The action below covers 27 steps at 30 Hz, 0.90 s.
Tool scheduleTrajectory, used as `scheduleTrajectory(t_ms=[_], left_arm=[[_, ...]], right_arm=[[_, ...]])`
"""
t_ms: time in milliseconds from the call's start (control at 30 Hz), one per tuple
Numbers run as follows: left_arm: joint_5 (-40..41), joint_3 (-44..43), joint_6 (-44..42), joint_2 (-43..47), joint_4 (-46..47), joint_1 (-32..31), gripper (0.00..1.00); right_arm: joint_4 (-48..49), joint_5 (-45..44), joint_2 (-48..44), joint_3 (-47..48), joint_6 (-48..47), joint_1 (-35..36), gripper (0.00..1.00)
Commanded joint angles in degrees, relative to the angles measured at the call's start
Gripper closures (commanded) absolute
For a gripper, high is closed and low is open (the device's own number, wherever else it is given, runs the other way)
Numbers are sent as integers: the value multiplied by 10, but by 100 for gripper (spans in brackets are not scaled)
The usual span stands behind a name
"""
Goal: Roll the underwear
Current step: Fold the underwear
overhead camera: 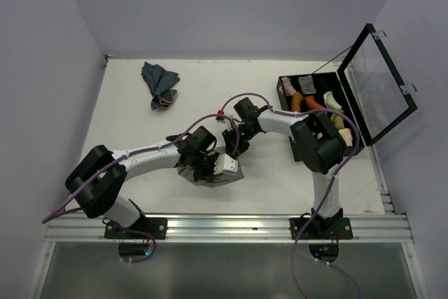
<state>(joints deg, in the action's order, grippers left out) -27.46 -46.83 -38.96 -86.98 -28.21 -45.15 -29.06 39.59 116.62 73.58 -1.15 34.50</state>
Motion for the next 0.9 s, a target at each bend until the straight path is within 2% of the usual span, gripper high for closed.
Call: scheduleTrajectory(t_ms=[0, 133, 467, 600, 700, 867], left_arm=[[-29, -17, 8, 7, -4, -6, 100], [-64, -26, 10, 22, -10, -9, 100], [-58, -23, 43, -27, 16, -35, 100], [-47, -17, 47, -27, 20, -35, 78], [-41, -21, 49, 7, 13, -35, 66], [-34, -42, 66, 110, -10, -13, 61]], right_arm=[[-9, -31, 1, -10, -7, 3, 100], [-9, -33, 2, -8, -5, 2, 100], [-11, -28, -6, -6, -4, 3, 100], [-22, -26, -18, 2, -10, 1, 99], [-39, -16, -43, 16, -25, -5, 93], [-61, 24, -103, 23, -55, -29, 83]])
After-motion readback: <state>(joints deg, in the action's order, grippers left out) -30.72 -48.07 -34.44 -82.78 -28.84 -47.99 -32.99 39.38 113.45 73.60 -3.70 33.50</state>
